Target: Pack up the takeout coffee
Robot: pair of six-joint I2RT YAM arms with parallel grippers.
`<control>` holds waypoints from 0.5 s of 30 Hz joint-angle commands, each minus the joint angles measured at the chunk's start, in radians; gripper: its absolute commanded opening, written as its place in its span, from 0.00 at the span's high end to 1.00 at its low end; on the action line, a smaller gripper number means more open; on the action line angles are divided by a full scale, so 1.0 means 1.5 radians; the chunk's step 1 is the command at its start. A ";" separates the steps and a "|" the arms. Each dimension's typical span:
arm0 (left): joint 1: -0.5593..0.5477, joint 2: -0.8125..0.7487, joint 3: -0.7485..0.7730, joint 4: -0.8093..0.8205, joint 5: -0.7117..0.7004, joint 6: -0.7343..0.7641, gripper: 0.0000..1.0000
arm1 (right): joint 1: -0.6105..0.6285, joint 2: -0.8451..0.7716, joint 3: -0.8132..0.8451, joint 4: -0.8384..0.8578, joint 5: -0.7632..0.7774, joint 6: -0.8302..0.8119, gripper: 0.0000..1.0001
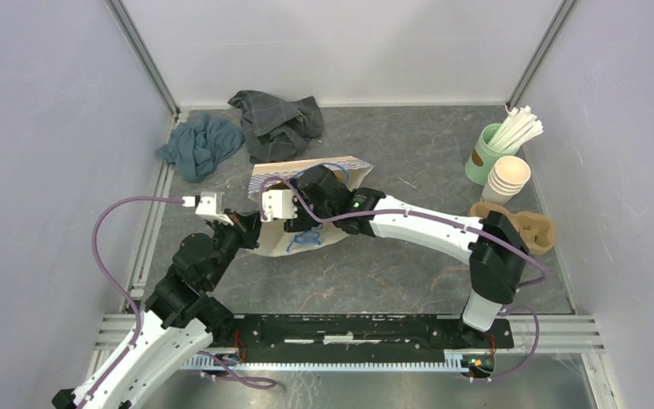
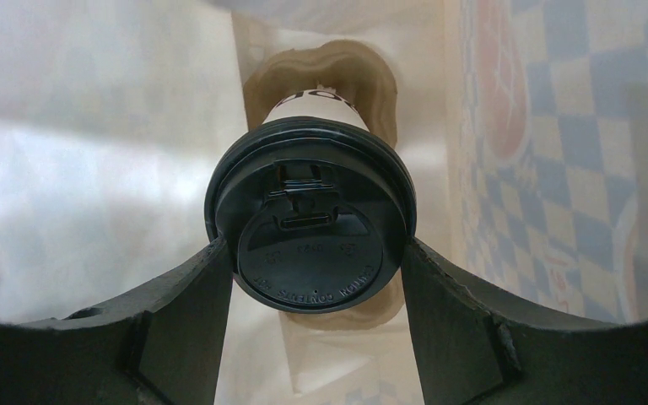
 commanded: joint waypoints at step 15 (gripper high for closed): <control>0.001 0.031 0.028 0.009 -0.014 -0.055 0.98 | 0.003 0.058 0.022 0.122 0.069 0.053 0.61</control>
